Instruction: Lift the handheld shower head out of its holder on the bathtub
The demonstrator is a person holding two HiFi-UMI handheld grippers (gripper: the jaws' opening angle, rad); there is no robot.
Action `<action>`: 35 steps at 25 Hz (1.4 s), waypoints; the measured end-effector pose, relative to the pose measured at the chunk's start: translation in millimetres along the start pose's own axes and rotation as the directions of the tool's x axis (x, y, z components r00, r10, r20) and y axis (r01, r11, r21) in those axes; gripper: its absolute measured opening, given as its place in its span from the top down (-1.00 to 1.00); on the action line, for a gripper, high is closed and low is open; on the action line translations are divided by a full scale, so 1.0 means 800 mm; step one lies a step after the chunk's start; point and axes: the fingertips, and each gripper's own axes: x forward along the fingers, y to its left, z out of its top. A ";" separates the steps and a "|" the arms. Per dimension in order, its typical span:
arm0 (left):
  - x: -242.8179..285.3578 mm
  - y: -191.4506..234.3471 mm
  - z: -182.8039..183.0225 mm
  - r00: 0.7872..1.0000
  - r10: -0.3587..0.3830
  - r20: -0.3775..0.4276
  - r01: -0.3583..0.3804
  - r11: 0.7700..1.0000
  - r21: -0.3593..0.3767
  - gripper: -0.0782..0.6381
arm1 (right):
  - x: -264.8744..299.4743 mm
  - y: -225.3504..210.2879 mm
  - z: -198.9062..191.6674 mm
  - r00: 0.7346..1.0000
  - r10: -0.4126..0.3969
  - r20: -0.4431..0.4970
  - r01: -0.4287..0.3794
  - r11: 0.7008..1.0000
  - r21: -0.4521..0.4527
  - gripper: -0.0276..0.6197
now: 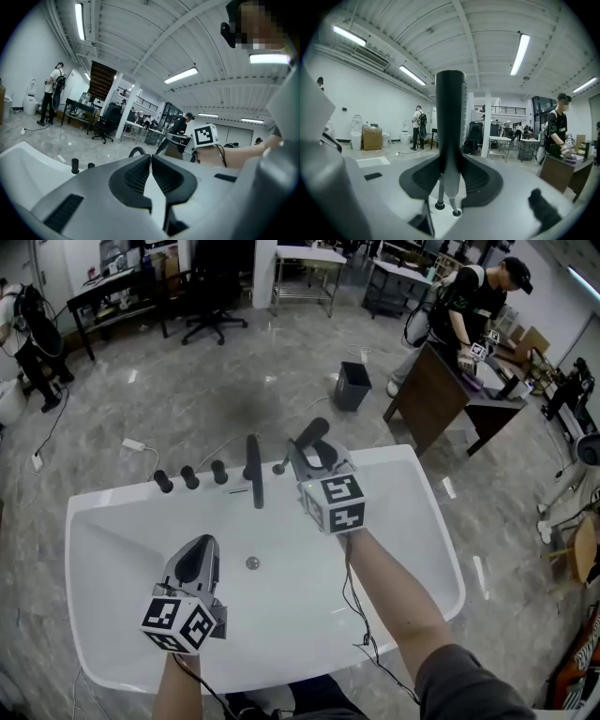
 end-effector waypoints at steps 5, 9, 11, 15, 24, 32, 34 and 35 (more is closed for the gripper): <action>-0.045 -0.015 0.022 0.998 -0.060 0.005 0.060 0.998 0.001 0.71 | -0.090 0.027 0.057 0.996 -0.064 0.058 0.063 0.998 0.021 0.48; -0.086 -0.036 0.036 0.994 -0.105 0.018 0.105 0.994 0.017 0.71 | -0.171 0.051 0.098 0.987 -0.112 0.117 0.109 0.993 0.032 0.48; -0.111 -0.048 0.039 0.992 -0.127 0.022 0.126 0.992 0.030 0.71 | -0.213 0.067 0.114 0.981 -0.127 0.150 0.123 0.992 0.036 0.48; -0.161 -0.065 0.056 0.984 -0.173 0.041 0.170 0.983 0.064 0.71 | -0.286 0.101 0.145 0.962 -0.174 0.209 0.166 0.985 0.055 0.48; -0.275 -0.089 0.035 0.974 -0.221 0.048 0.218 0.974 0.058 0.71 | -0.423 0.169 0.131 0.931 -0.282 0.230 0.256 0.957 0.140 0.48; -0.337 -0.108 0.020 0.968 -0.251 0.026 0.248 0.965 0.092 0.71 | -0.495 0.223 0.082 0.930 -0.323 0.178 0.285 0.936 0.208 0.48; -0.344 -0.113 0.012 0.967 -0.256 0.021 0.253 0.962 0.099 0.71 | -0.503 0.232 0.060 0.935 -0.323 0.149 0.289 0.934 0.208 0.48; -0.346 -0.115 0.009 0.966 -0.257 0.018 0.254 0.962 0.097 0.71 | -0.506 0.235 0.052 0.937 -0.322 0.135 0.291 0.934 0.207 0.48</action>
